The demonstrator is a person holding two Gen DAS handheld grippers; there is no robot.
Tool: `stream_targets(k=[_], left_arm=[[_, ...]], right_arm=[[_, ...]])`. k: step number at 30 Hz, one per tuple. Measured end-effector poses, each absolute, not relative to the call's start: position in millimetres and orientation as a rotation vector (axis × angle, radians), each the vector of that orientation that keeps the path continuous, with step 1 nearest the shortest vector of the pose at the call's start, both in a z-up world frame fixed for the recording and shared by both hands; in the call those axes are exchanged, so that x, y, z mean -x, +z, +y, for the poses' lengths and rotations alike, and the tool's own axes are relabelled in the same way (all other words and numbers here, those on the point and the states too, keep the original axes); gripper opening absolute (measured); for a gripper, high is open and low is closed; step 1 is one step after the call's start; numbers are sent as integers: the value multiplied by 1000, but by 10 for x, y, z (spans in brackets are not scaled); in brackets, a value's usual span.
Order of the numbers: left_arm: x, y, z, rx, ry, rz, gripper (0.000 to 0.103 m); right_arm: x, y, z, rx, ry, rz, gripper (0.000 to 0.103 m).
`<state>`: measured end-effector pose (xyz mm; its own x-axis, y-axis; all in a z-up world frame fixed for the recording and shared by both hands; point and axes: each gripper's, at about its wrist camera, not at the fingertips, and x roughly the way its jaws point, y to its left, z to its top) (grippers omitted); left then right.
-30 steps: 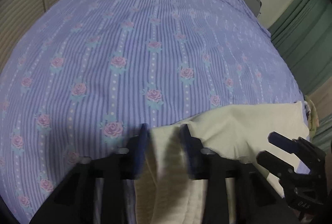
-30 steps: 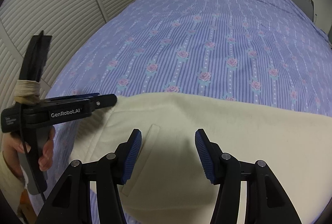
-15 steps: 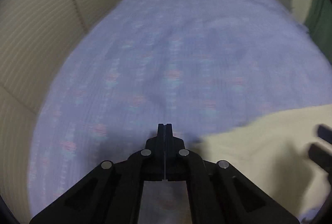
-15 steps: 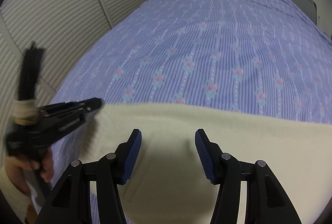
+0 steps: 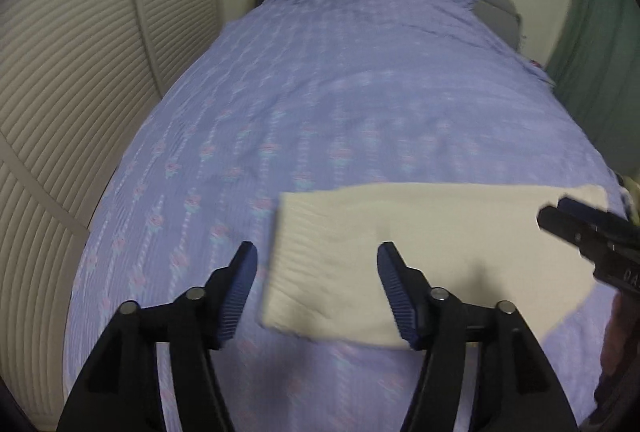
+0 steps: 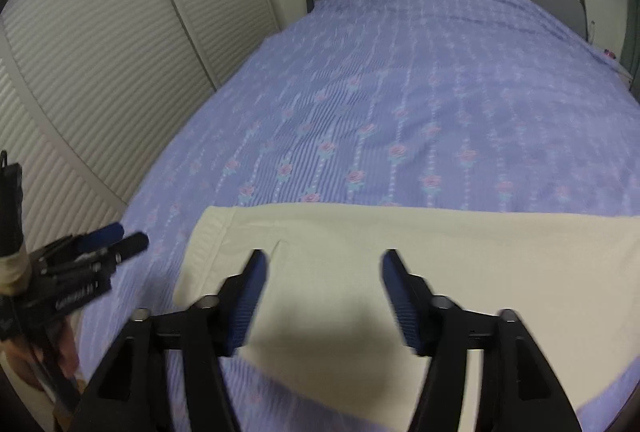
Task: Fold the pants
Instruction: 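Open the left gripper and withdraw both grippers from the folded pants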
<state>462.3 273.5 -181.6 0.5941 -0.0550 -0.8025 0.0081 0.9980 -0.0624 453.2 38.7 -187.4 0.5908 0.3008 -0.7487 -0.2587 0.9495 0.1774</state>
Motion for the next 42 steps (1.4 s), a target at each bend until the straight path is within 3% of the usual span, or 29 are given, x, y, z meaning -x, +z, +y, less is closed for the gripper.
stream_targets(k=[5, 18, 31, 42], left_arm=[[-4149, -1405, 2113, 4, -97, 904, 71], [-3497, -885, -109, 8, -355, 861, 77], [-3320, -1407, -2481, 56, -207, 908, 80], [-3734, -2048, -3752, -39, -215, 1027, 80]], right_arm=[[-3996, -1404, -225, -30, 284, 839, 73], [-2954, -889, -2467, -65, 31, 769, 73], [-3160, -1592, -5183, -122, 22, 847, 73], [-3588, -2408, -6324, -196, -31, 947, 73]])
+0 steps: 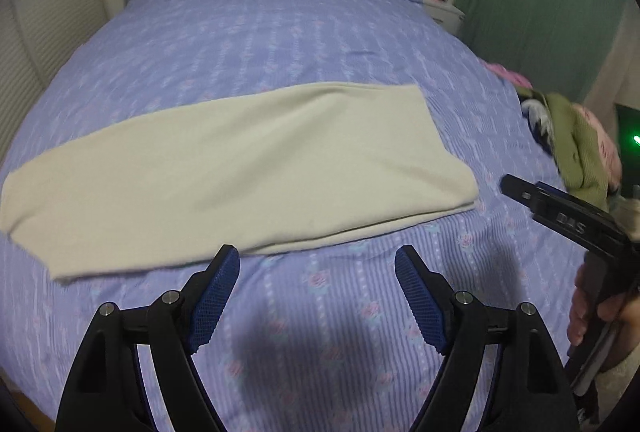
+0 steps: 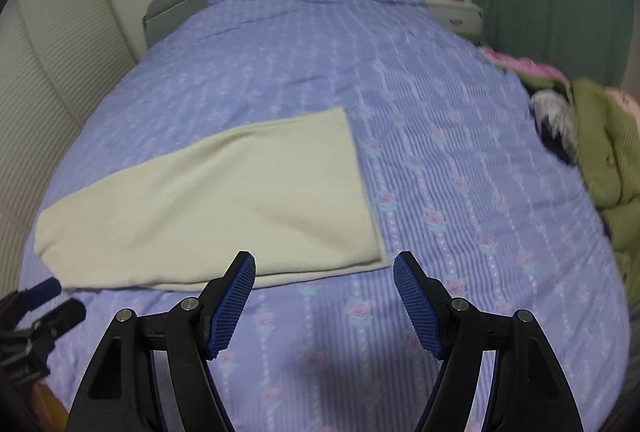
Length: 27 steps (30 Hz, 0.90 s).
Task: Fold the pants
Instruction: 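Open the left gripper and withdraw both grippers from the folded pants, then lower the right gripper to the end of the cream pants and grasp it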
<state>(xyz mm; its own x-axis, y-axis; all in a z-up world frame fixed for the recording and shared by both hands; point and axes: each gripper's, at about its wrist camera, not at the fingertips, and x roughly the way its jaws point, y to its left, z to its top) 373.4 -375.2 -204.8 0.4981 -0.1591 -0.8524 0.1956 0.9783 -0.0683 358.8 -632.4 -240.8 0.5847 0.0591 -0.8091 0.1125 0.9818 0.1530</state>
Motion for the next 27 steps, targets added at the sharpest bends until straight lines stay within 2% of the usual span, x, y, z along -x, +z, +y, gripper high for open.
stream_targets(k=[2, 5, 9, 12, 16, 18, 19, 20, 27], left_arm=[[-3812, -2152, -3892, -68, -225, 1039, 80], [-3930, -2317, -4020, -80, -232, 1078, 80], [-4012, -2432, -4074, -80, -221, 1102, 80], [-4114, -2519, -4118, -68, -192, 1123, 80], [-4266, -2612, -4170, -27, -169, 1155, 80], [-4307, -2628, -4197, -9, -169, 1164, 80], [-4313, -2630, -4215, -4, -170, 1166, 80], [-4314, -2628, -4231, -5, -173, 1168, 80], [-4310, -2564, -4345, -7, -207, 1169, 80]], right_arm=[[-3681, -2600, -6419, -214, -45, 960, 71], [-3791, -2813, -6488, -237, -35, 997, 59], [-3947, -3039, -6530, -234, -25, 1030, 57], [-4049, -3177, -6542, -214, -23, 1066, 48], [-4161, -3257, -6574, -211, -18, 1094, 47], [-4202, -3281, -6575, -204, -7, 1114, 23], [-4220, -3293, -6575, -195, -11, 1130, 21], [-4230, -3287, -6574, -180, -16, 1138, 8], [-4193, -2963, -6737, -145, -54, 1105, 6]])
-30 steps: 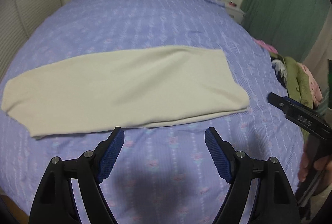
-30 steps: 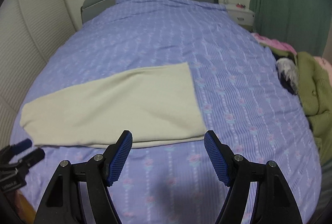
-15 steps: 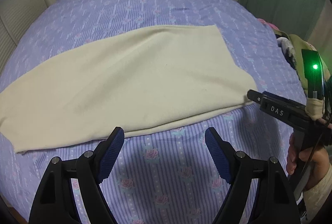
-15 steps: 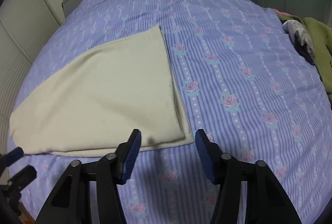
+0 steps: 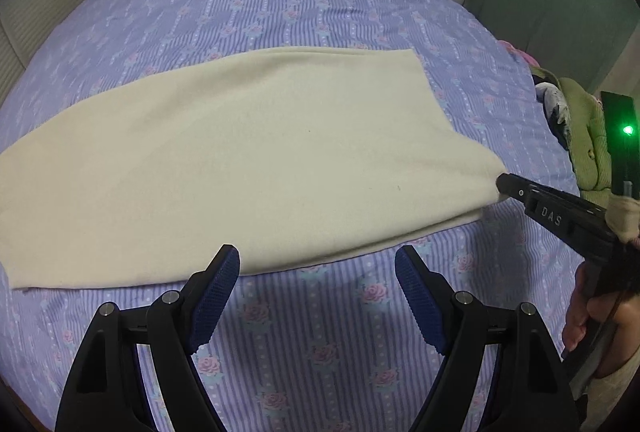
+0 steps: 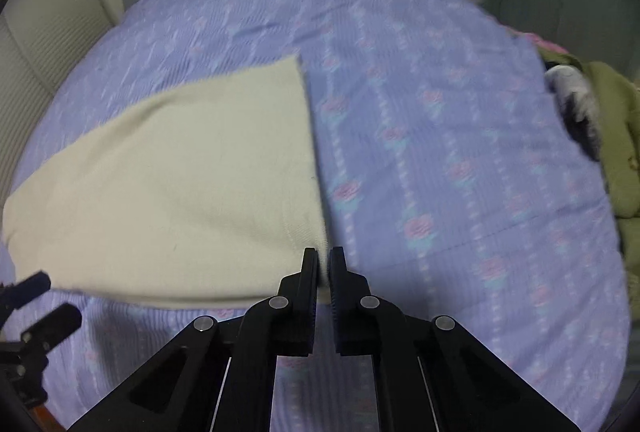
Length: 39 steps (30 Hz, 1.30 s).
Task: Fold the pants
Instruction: 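Lower the right gripper to the end of the cream pants and grasp it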
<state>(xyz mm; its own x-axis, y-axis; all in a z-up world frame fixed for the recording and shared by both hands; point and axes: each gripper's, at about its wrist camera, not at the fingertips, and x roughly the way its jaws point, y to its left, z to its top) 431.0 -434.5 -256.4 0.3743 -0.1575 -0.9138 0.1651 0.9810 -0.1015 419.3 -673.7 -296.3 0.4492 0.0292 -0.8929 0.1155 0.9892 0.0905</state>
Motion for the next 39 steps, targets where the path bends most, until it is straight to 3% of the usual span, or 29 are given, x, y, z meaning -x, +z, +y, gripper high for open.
stream_targets(k=[7, 11, 12, 17, 29, 39], left_arm=[[-4367, -2610, -4360, -39, -190, 1181, 80], [-4394, -2644, -4326, -35, -182, 1190, 80], [-4397, -2645, -4320, -29, -182, 1190, 80], [-4399, -2631, -4361, -67, -187, 1159, 80], [-4372, -2625, -4389, -137, -193, 1138, 80], [-4417, -2575, -4488, -155, -213, 1102, 81]], right_arm=[[-4194, -3229, -6765, -117, -101, 1218, 10], [-3976, -3065, -7018, -251, -164, 1126, 50], [-3891, -2985, -7072, -301, -164, 1078, 52], [-3671, -2974, -7040, -451, -151, 1026, 52], [-3843, -3557, -6738, -745, -35, 1074, 52], [-3895, -3881, -6806, -983, -92, 1001, 61]])
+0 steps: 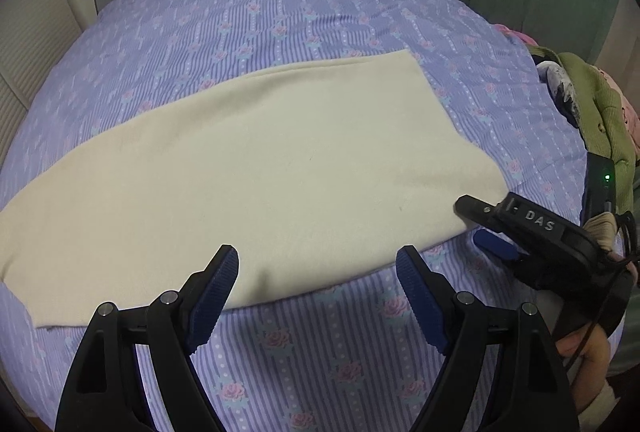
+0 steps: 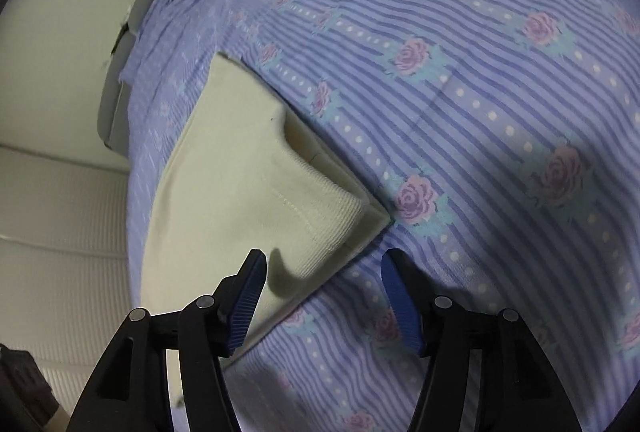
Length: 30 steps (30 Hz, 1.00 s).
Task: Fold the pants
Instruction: 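Lower the right gripper to the end of the cream pants and grasp it, then grasp the pants edge with the left gripper while the right gripper holds the end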
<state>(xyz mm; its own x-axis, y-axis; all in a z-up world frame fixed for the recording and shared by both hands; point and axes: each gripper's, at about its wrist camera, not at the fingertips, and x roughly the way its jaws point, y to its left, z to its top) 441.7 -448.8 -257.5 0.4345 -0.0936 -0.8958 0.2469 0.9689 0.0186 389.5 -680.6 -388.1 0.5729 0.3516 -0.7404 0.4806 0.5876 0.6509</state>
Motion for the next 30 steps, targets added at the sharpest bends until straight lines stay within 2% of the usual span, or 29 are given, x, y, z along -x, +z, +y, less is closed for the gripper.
stream_targets(k=[7, 9, 13, 17, 18, 24, 30], left_arm=[[-4618, -2597, -4567, -162, -208, 1100, 81], [-4635, -2555, -4566, -156, -203, 1087, 81], [-4652, -2528, -4588, -150, -220, 1086, 82], [-4734, -2529, -4627, -153, -258, 1092, 82], [-4820, -2520, -4640, -135, -286, 1102, 82], [-5516, -2443, -4946, -187, -417, 1083, 82], [-6410, -2582, -5476, -337, -702, 1117, 82]], right_arm=[[-4119, -3781, -6769, -923, -146, 947, 59], [-4151, -3754, -6854, -923, -152, 943, 51], [-4196, -3737, -6847, -884, -155, 952, 46], [-4162, -3662, -6900, -874, -146, 959, 26], [-4152, -3621, -6899, -860, -146, 956, 24], [-4168, -3407, -6674, -634, -211, 952, 21], [-4183, -3581, -6779, -687, -230, 984, 21]])
